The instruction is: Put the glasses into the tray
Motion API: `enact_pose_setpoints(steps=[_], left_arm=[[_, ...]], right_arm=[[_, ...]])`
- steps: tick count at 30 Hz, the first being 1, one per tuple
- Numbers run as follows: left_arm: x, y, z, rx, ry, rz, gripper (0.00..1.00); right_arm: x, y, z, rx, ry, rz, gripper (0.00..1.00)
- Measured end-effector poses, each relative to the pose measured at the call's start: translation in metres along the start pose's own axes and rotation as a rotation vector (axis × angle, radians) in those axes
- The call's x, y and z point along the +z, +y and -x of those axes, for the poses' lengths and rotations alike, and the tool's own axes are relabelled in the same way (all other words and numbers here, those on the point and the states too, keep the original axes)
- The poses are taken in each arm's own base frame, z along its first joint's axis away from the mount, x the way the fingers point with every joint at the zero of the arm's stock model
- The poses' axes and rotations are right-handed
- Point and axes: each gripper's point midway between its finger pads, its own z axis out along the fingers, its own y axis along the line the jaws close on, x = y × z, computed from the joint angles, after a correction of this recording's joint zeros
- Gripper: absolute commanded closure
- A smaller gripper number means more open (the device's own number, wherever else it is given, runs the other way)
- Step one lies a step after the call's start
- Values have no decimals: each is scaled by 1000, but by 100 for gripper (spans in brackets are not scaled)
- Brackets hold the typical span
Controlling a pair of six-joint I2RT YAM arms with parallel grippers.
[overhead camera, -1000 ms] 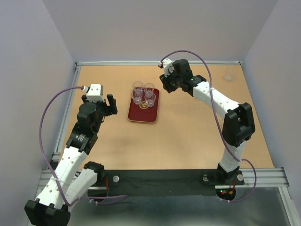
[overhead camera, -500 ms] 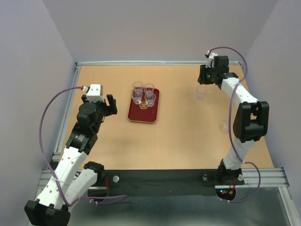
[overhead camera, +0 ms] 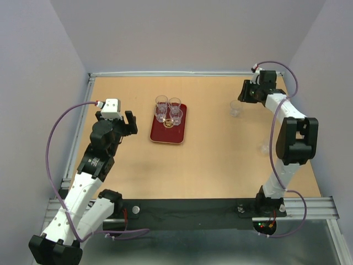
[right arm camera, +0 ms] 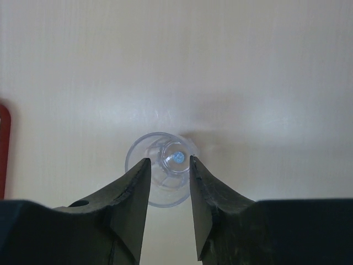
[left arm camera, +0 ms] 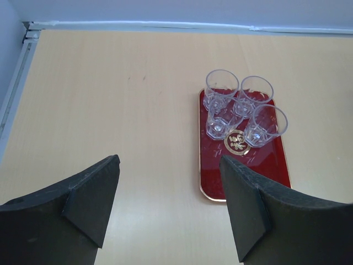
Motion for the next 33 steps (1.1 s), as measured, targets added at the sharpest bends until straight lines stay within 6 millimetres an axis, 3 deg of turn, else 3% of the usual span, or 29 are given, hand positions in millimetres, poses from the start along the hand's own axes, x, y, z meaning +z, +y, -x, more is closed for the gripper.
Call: enact_pose_setpoints(steps=[6, 16, 22, 33], left_arm=[[0, 0, 0, 0, 0, 0, 16], [0, 0, 0, 0, 0, 0, 16], [0, 0, 0, 0, 0, 0, 16], [0, 0, 0, 0, 0, 0, 16]], right_arm=[[10, -5, -21, 16, 50, 19, 62], [21, -12, -34, 17, 81, 13, 66], [22, -13, -36, 12, 86, 13, 86], [22, -6, -38, -13, 91, 62, 97]])
